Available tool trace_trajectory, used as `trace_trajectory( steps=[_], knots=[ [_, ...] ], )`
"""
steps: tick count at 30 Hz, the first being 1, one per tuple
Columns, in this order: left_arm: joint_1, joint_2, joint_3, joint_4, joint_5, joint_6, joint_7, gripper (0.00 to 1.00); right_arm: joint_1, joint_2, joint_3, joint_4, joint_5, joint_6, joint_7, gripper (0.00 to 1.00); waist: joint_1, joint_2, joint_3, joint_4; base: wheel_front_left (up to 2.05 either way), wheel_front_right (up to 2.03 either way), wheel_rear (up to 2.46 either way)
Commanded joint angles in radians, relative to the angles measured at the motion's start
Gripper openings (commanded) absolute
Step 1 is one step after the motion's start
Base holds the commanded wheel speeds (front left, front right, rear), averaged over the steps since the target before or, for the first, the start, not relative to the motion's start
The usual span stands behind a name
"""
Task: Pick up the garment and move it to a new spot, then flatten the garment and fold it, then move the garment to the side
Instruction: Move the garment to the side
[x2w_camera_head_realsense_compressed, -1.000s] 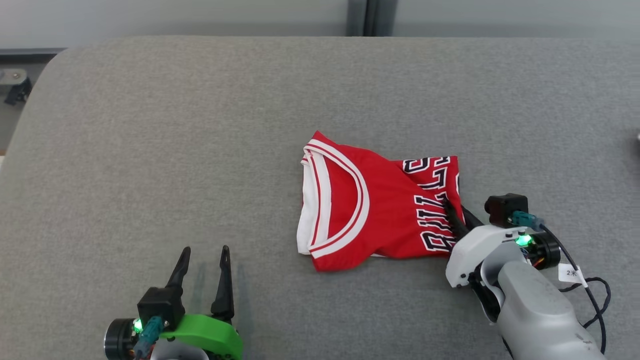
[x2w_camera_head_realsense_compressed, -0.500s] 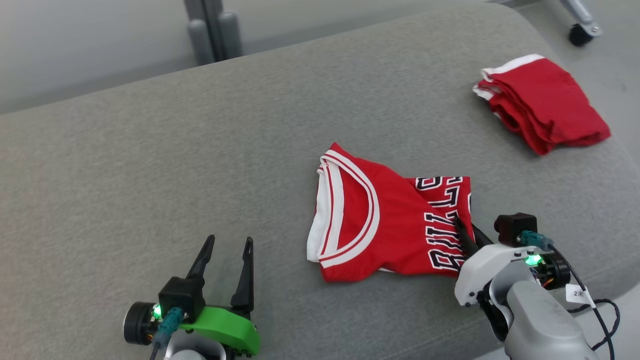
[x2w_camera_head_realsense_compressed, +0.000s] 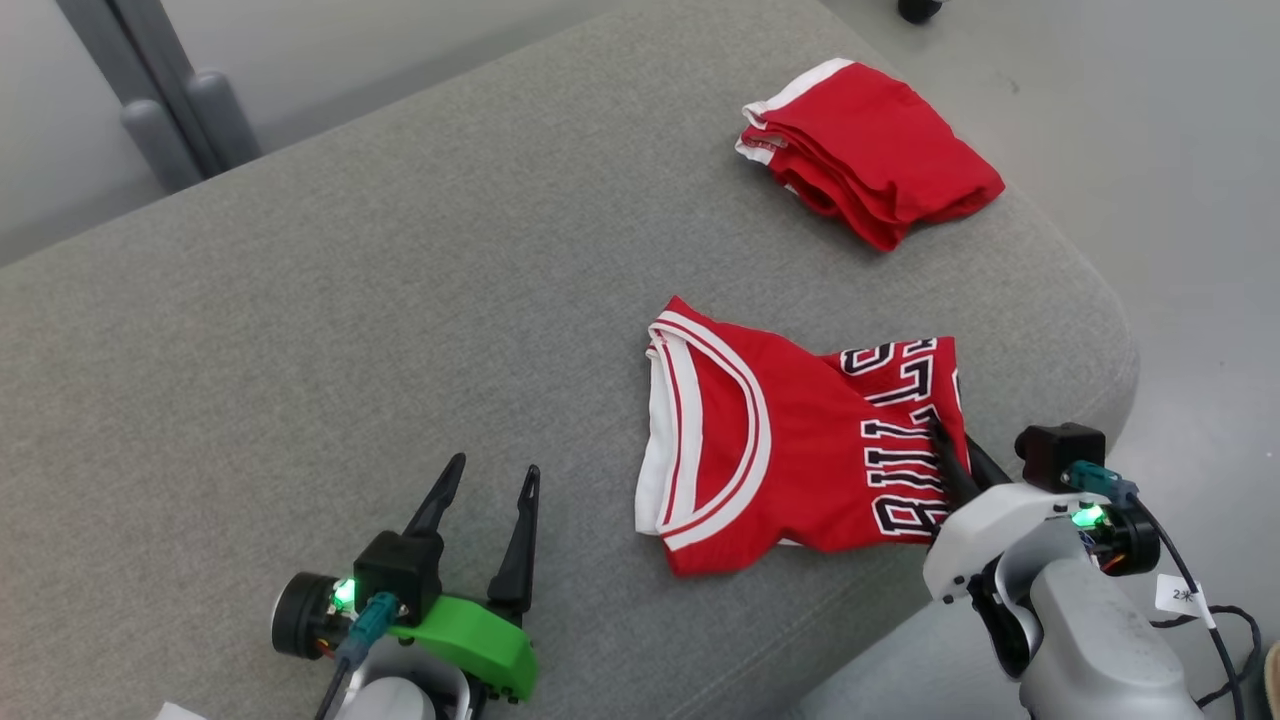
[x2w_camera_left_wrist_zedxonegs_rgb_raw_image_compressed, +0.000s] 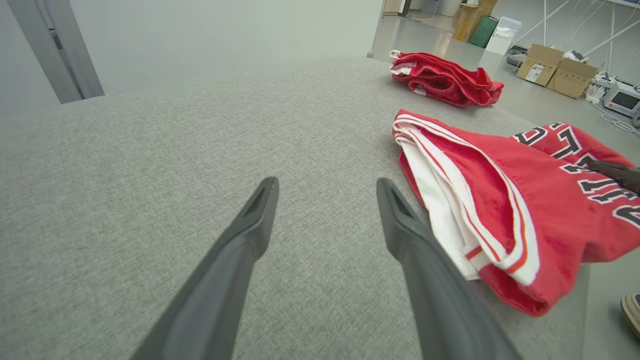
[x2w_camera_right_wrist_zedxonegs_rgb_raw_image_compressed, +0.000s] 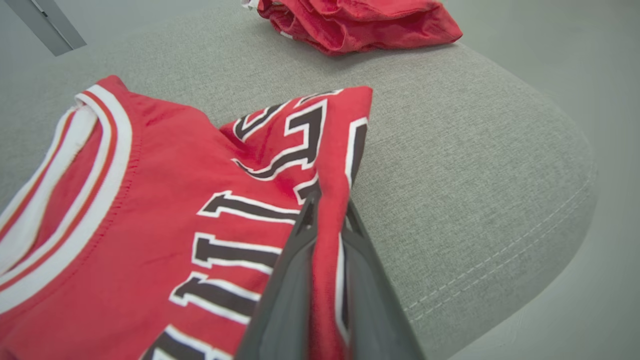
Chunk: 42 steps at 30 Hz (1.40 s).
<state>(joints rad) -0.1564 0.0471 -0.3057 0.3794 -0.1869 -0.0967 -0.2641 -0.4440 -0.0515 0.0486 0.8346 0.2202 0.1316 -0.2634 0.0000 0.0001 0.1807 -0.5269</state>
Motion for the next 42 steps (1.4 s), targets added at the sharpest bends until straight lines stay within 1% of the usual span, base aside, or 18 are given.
trace_trajectory(
  steps=[1,3,5,9,12,14,18,21,24,25,26,27,30,32,34,38,40,42],
  knots=[
    [-0.017,0.007,0.012,0.002,0.005,-0.004,0.0,1.0,-0.021,0.0,0.012,-0.011,0.001,-0.002,-0.001,0.0,0.0,-0.0001,0.023,-0.011,0.0,0.0,0.0],
    [-0.015,0.007,0.026,0.003,0.014,-0.005,0.0,1.0,-0.049,0.0,0.031,-0.018,-0.004,-0.002,-0.001,0.0,0.0,-0.0001,0.033,-0.01,0.0,0.0,0.0],
    [-0.021,0.007,0.053,-0.006,0.035,-0.004,0.0,1.0,-0.125,0.0,0.066,-0.008,-0.017,-0.002,-0.001,0.0,0.0,-0.0001,0.066,-0.006,0.0,0.0,0.0],
    [-0.042,0.01,0.078,-0.015,0.066,-0.009,0.0,1.0,-0.26,-0.02,0.088,0.013,-0.043,-0.002,-0.001,0.0,0.0,-0.0001,0.125,0.032,0.0,0.0,0.0],
    [-0.063,0.017,0.086,-0.017,0.088,-0.018,0.0,1.0,-0.367,-0.054,0.097,0.043,-0.065,-0.002,0.009,0.0,0.0,-0.0001,0.167,0.063,0.0,0.0,0.0],
    [-0.076,0.02,0.088,-0.017,0.098,-0.021,0.0,1.0,-0.43,-0.084,0.095,0.076,-0.09,-0.002,0.026,0.0,0.0,-0.0001,0.189,0.085,0.0,0.0,0.0],
    [-0.103,0.021,0.087,-0.021,0.109,-0.027,0.0,1.0,-0.55,-0.182,0.054,0.146,-0.152,-0.002,0.05,0.0,0.0,-0.0001,0.228,0.134,0.0,0.0,0.0],
    [-0.12,0.024,0.086,-0.019,0.112,-0.03,0.0,1.0,-0.616,-0.26,-0.007,0.187,-0.204,-0.002,0.058,0.0,0.0,-0.0001,0.25,0.165,0.0,0.0,0.0],
    [-0.136,0.027,0.091,-0.016,0.113,-0.032,0.0,1.0,-0.665,-0.33,-0.102,0.226,-0.265,-0.002,0.068,0.0,0.0,-0.0001,0.268,0.191,0.0,0.0,0.0],
    [-0.139,0.028,0.093,-0.015,0.113,-0.032,0.0,1.0,-0.672,-0.348,-0.131,0.234,-0.292,-0.002,0.071,0.2,0.0,-0.0001,0.273,0.199,0.0,0.0,0.0],
    [-0.142,0.029,0.096,-0.013,0.114,-0.031,0.0,1.0,-0.677,-0.363,-0.157,0.241,-0.327,-0.002,0.074,0.98,0.0,-0.0001,0.276,0.205,0.0,0.0,0.0],
    [-0.145,0.029,0.097,-0.012,0.115,-0.032,0.0,1.0,-0.677,-0.371,-0.18,0.247,-0.349,-0.002,0.077,1.0,0.0,-0.0001,0.277,0.21,0.0,0.0,0.0],
    [-0.145,0.028,0.107,-0.009,0.113,-0.033,0.001,1.0,-0.662,-0.372,-0.28,0.247,-0.406,-0.002,0.064,1.0,0.0,-0.0001,0.273,0.22,0.0,0.0,0.0],
    [-0.14,0.028,0.112,-0.005,0.112,-0.032,0.001,1.0,-0.641,-0.356,-0.331,0.238,-0.44,-0.002,0.048,1.0,0.0,-0.0001,0.262,0.224,0.0,0.0,0.0],
    [-0.132,0.025,0.116,-0.003,0.109,-0.033,0.001,1.0,-0.63,-0.325,-0.365,0.224,-0.461,-0.002,0.028,1.0,0.0,-0.0001,0.245,0.226,0.0,0.0,0.0],
    [-0.106,0.018,0.131,-0.007,0.104,-0.033,0.001,1.0,-0.6,-0.241,-0.381,0.187,-0.481,-0.002,0.004,1.0,0.0,-0.0001,0.201,0.229,0.0,0.0,0.0],
    [-0.097,0.015,0.139,-0.01,0.103,-0.03,0.0,1.0,-0.588,-0.197,-0.365,0.16,-0.466,-0.002,-0.002,1.0,0.0,-0.0001,0.177,0.233,0.0,0.0,0.0],
    [-0.086,0.012,0.152,-0.014,0.098,-0.024,0.0,1.0,-0.568,-0.148,-0.337,0.096,-0.433,-0.002,-0.002,1.0,0.0,-0.0001,0.155,0.239,0.0,0.0,0.0]
  ],
)
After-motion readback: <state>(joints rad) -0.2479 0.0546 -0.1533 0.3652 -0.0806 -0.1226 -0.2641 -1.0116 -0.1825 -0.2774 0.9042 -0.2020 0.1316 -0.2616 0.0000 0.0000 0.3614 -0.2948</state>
